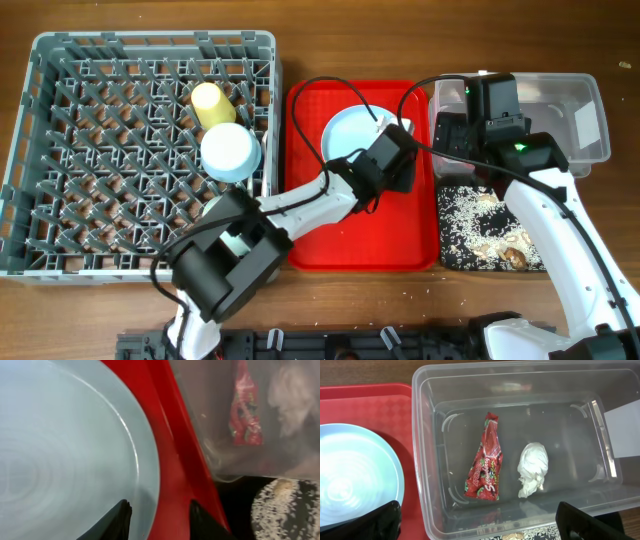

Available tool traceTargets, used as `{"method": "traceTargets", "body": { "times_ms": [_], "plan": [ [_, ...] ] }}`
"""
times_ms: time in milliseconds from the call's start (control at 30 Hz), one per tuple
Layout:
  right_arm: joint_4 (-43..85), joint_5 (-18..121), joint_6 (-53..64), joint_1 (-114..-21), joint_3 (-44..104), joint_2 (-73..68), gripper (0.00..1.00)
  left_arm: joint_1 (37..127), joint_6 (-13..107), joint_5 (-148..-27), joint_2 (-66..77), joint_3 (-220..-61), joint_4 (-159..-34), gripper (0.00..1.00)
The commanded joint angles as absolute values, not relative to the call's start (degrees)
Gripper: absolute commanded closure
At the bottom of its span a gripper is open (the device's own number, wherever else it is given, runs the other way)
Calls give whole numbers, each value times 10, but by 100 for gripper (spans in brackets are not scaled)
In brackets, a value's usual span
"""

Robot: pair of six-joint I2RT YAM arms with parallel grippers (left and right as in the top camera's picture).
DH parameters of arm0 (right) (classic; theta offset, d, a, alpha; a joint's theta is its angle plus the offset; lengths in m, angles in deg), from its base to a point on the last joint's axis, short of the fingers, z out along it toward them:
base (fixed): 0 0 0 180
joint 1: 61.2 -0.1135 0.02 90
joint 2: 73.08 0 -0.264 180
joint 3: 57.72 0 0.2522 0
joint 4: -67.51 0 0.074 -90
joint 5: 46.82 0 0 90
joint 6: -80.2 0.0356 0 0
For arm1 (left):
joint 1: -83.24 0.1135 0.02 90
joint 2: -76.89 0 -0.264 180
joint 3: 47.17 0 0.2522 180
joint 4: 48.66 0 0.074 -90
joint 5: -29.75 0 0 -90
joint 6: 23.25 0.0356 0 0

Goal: Sort waste into correct bins and load items into the dishwasher rack
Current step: 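Carry the light-blue plate to the rack and stand it upright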

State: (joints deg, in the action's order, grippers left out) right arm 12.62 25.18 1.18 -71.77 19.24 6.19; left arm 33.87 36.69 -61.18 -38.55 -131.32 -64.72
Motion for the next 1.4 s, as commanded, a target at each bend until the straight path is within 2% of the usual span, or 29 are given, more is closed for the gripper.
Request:
{"method": "traceTargets", "body": {
  "times_ms": [0, 200, 267, 300, 433, 600, 667, 700, 800, 933, 1100, 1300, 1367],
  "plan": [
    [128, 253, 7, -718, 201, 62, 0, 335, 380, -587, -412, -1313, -645, 62],
    [128, 253, 7, -718, 201, 62, 0, 332, 401, -586, -446, -1313, -647, 67],
    [128, 253, 7, -718, 201, 62, 0, 332, 427, -584, -451, -1313, -657, 82],
    [128, 253, 7, -718, 201, 62, 0, 334, 428, -550, -444, -1313, -662, 96],
    [128, 253, 7, -718, 201, 62, 0, 344, 427, -531, -369, -1313, -688, 96],
    [128, 253, 7, -718, 201, 62, 0, 384, 423, -555, -157, -1313, -772, 96],
    [128, 253, 7, -718, 201, 62, 0, 439, 423, -615, -20, -1313, -825, 96],
    [128, 253, 7, -718, 201, 62, 0, 460, 422, -634, 7, -1313, -830, 96],
    [128, 253, 7, -718, 201, 62, 0, 584, 381, -788, 70, -1313, -855, 96],
    [128, 253, 7, -718, 201, 62, 0, 768, 332, -1066, 36, -1313, -858, 96],
    [128, 253, 7, -718, 201, 62, 0, 886, 332, -1309, -99, -1313, -804, 96],
    [128, 253, 7, -718, 201, 62, 0, 895, 302, -1322, -217, -1313, -734, 96],
    [128, 253, 7, -718, 201, 62, 0, 895, 302, -1264, -224, -1313, -729, 88]
  ]
}}
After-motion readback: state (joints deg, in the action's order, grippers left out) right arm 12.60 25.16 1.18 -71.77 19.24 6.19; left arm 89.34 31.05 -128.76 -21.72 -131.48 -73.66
